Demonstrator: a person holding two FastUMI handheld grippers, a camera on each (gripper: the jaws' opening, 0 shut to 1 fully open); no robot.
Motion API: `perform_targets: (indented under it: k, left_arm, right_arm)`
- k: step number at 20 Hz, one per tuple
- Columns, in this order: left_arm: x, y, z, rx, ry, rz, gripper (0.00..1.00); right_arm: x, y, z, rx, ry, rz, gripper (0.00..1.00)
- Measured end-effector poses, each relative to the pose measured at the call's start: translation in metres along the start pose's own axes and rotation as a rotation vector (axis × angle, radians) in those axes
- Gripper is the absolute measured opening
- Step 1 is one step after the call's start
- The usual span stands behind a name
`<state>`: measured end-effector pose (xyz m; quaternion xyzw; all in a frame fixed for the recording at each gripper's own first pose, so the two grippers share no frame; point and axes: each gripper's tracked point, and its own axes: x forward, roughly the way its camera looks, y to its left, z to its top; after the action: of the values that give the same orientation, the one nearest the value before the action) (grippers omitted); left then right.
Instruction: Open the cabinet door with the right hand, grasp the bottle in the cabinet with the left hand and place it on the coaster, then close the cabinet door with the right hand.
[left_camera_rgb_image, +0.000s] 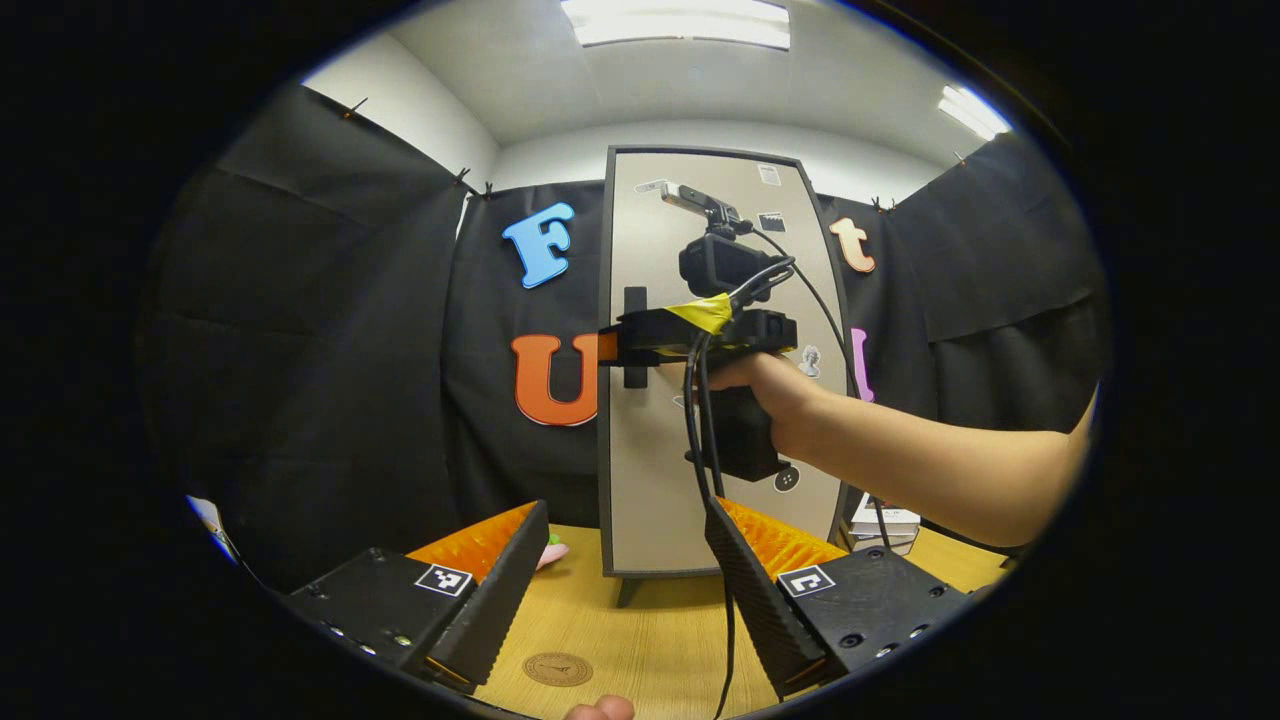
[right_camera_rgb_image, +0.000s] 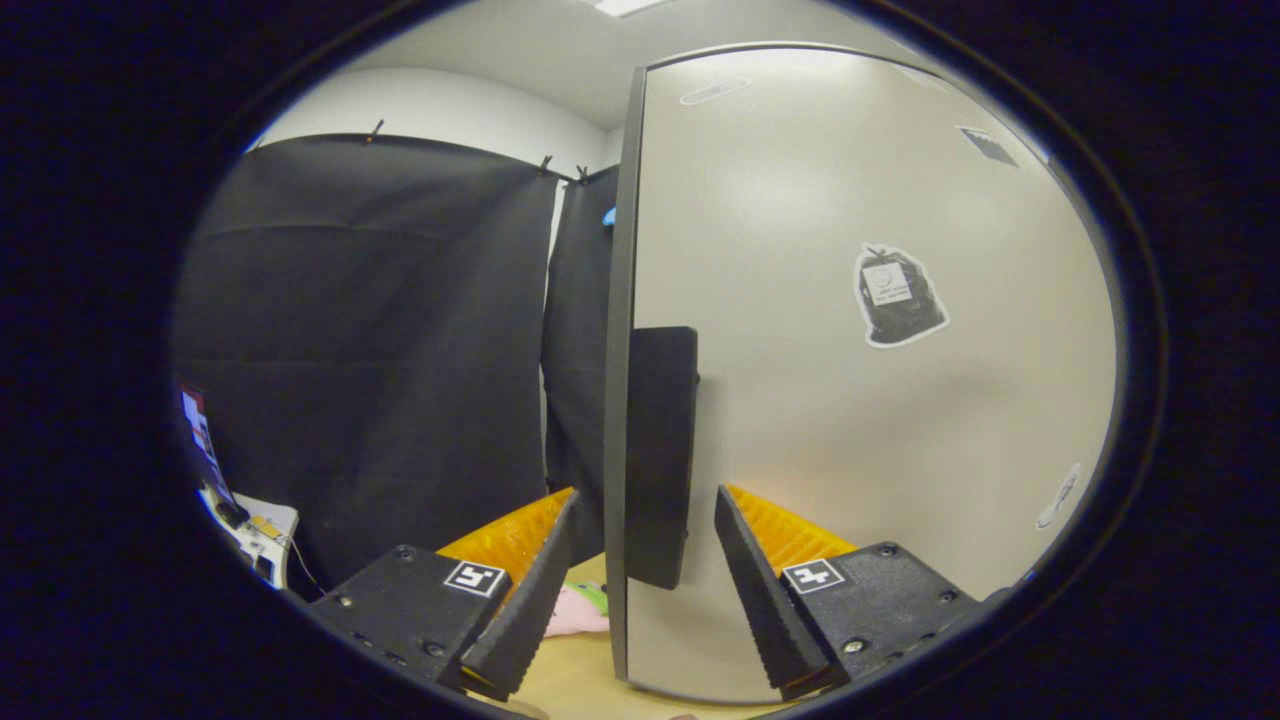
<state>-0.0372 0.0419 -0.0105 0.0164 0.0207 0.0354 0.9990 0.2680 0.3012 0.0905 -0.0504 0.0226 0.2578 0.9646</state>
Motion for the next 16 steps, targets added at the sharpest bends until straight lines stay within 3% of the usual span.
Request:
perform_targets:
  k: [3, 5, 6, 7, 11, 16]
  left_arm:
    - [0.001, 0.003, 0.002, 0.006, -0.007, 0.006, 0.95]
    - [0.002, 0.004, 0.003, 0.008, -0.009, 0.010, 0.95]
    - [0.003, 0.004, 0.002, 0.007, -0.009, 0.009, 0.95]
    - [0.003, 0.005, 0.003, 0.006, -0.009, 0.010, 0.95]
    - [0.003, 0.005, 0.007, 0.003, -0.028, 0.010, 0.95]
    - [0.000, 0.009, 0.004, -0.008, -0.018, 0.019, 0.95]
  right_arm:
    - [0.004, -0.001, 0.002, -0.010, 0.000, -0.016, 0.82]
    - [0.009, -0.011, 0.002, -0.002, 0.003, -0.058, 0.66]
    - [0.009, -0.010, 0.002, 0.013, 0.003, -0.057, 0.48]
    - [0.006, -0.008, 0.002, 0.022, 0.007, -0.052, 0.36]
    - [0.009, -0.012, 0.001, -0.029, 0.006, -0.084, 0.34]
    - [0.008, -0.011, 0.001, -0.013, 0.007, -0.055, 0.17]
